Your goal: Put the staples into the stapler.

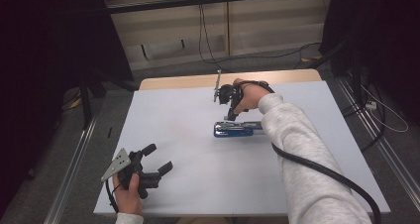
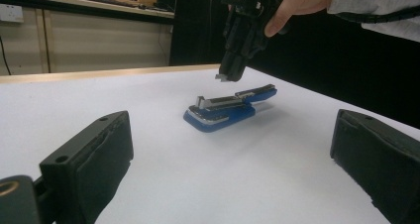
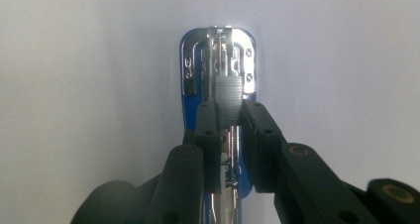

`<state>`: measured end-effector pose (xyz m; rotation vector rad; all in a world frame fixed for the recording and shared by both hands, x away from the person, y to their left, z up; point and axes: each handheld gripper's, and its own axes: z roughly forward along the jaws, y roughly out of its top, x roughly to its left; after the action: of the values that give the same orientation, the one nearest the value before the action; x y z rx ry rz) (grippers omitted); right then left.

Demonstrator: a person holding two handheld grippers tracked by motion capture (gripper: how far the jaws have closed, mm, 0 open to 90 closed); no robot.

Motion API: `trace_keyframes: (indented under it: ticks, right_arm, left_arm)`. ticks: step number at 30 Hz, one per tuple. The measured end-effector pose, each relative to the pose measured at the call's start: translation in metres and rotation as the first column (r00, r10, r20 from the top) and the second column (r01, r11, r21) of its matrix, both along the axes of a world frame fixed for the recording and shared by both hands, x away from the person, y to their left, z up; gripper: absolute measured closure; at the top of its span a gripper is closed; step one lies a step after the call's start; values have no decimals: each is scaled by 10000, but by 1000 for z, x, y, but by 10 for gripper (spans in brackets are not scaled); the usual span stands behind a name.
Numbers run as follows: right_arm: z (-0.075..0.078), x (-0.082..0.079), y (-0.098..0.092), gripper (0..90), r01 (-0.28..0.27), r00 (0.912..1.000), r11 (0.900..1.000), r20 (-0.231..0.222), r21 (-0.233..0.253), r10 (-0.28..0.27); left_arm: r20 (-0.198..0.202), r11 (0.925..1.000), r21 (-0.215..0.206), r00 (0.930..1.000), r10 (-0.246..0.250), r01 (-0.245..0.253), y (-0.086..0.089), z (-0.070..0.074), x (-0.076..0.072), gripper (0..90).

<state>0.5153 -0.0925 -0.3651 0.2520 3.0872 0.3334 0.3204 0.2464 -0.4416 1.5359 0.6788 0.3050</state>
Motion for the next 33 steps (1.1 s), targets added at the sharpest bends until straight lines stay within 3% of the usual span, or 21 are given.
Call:
trace_keyframes:
  ticks: [9,20,33]
  right_arm:
    - [1,2,0,790,123,9999,9999,-21,-78,-124]
    - [-1,3,8,790,341,9994,9985,-80,419,-338]
    - [-9,3,14,791,290,9995,9977,-125,608,-283]
  left_arm:
    - [-14,10000,34,10000,-3,3,0,0,-1,29]
    - [-3,9999,129,10000,21,-21,2,0,-3,29]
    - [-10,10000,86,10000,-21,21,1,0,-2,29]
